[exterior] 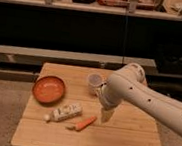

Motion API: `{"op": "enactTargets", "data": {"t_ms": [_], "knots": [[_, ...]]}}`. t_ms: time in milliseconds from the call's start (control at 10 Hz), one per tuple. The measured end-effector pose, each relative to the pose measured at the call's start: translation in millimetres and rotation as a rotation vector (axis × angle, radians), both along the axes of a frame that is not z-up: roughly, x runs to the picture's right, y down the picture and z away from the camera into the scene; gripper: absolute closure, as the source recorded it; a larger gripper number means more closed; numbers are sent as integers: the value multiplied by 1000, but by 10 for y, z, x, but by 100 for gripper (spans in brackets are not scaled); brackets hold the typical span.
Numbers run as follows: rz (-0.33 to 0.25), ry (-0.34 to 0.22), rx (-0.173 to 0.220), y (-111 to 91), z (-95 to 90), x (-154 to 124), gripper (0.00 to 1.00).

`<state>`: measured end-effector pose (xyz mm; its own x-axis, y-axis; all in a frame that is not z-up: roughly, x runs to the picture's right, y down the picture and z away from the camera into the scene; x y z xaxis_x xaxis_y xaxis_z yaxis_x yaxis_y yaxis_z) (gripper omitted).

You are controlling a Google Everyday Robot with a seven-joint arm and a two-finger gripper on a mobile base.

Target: Place the bottle in the ceramic bowl

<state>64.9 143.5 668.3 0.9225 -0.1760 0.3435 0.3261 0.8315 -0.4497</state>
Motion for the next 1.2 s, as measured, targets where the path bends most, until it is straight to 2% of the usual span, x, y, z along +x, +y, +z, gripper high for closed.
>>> {"op": "enactTargets", "data": {"t_ms": [600,1200], "knots": [[-39,-99,-44,377,286,-472,20],[-22,-138,-63,581,526,-676,20]]}}
